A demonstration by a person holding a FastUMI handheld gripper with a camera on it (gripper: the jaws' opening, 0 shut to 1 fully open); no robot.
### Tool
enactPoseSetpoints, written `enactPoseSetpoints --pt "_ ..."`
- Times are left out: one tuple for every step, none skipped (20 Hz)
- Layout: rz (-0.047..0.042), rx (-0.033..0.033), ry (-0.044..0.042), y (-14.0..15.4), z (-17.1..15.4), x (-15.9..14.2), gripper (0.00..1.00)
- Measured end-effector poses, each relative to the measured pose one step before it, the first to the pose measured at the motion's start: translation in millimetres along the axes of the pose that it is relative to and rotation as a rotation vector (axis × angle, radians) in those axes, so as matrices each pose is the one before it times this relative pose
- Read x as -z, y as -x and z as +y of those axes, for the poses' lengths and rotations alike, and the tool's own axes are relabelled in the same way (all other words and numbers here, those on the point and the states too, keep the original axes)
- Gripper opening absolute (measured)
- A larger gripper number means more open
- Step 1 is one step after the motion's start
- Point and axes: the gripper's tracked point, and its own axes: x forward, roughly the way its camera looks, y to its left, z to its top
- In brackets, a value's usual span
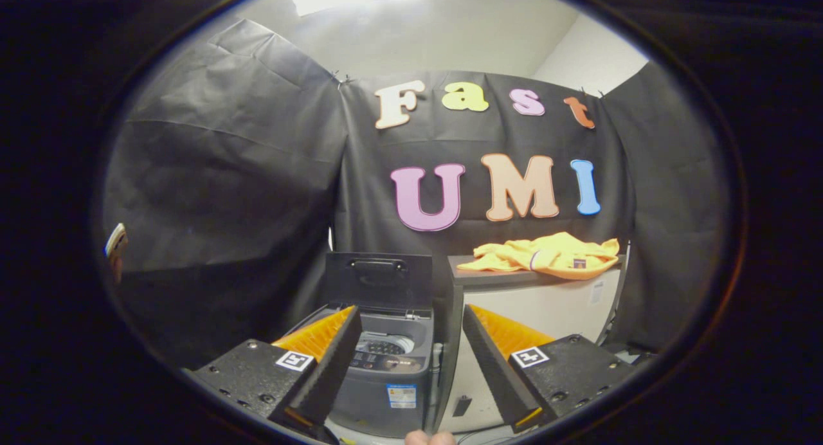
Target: Put the clothes into the washing machine and then close the washing machine lid.
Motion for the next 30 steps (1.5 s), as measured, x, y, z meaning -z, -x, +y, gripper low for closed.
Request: enactPoseSetpoints --pt "0.00467 0.00872 0.00601 -6.07 -7.40 -1.72 0.96" --pt "-0.00062 0.00691 0.00353 -6.86 -6.40 -2.96 0.96" --pt "0.00113 0.00858 -0.00090 -7.00 -7.12 -2.79 0.96" --pt "0.00373 0.00777 -0.00287 -4.81 -7.80 -0.53 0.96" --pt "0.00291 0.00874 -0.00194 -6.17 -7.67 -2.07 0.96" --pt "0.00384 0.01157 0.00134 -6.51 -8.62 -4.03 0.96" --pt "0.00353 0.01030 0.00386 -6.56 -8.17 -3.10 0.96" --pt "0.00580 0.00905 0.00192 -7.15 -8.18 -3.00 0.96" --pt "0.00746 0.00451 0.00351 -5.81 -6.96 -2.86 0.96" --pt "0.00493 0.00811 0.00567 -6.43 -7.02 -3.27 0.96" --pt "0.00454 0.00789 0.00473 -6.13 -8.39 -4.35 0.96" --pt "0.00536 0.00638 0.00107 -5.24 -6.71 -2.42 0.96" --pt "0.00194 0.00662 -0.00308 -5.71 -7.45 -3.93 0.96" --pt "0.00581 0.01181 -0.00397 -5.92 -8.44 -3.05 0.96" --pt "0.00525 0.01221 -0.00594 -6.42 -8.59 -3.36 0.96" --pt "0.00465 0.00808 -0.00870 -7.38 -7.85 -2.71 0.96" --pt "0.00870 0.00503 -0.00680 -8.07 -7.40 -1.52 0.96" --pt "0.00811 0.00566 -0.00036 -7.72 -6.44 -1.32 0.96" --pt "0.00768 0.00755 0.00363 -8.32 -6.68 -2.37 0.96" --pt "0.00919 0.00625 0.00602 -8.70 -7.03 -0.95 0.96" --pt "0.00609 0.00692 0.00520 -9.39 -6.40 -0.68 0.96" --pt "0.01018 0.00526 0.00217 -9.17 -6.23 0.84 0.96" --pt "0.00934 0.00375 -0.00296 -9.53 -5.27 0.67 0.96" --pt "0.01409 0.00419 -0.00720 -10.86 -3.96 1.20 0.96" --pt "0.00936 0.00216 -0.00278 -9.18 -3.44 0.01 0.96" --pt "0.00718 0.00765 0.01083 -9.92 -4.86 -1.15 0.96" --pt "0.01586 0.01136 0.02760 -10.83 -7.74 0.60 0.96" --pt "0.01852 0.01484 0.03326 -10.07 -9.07 2.11 0.96" --pt "0.02496 0.01403 0.02486 -9.71 -8.17 3.47 0.96" --pt "0.02994 0.00510 0.01620 -8.20 -3.86 4.52 0.96"
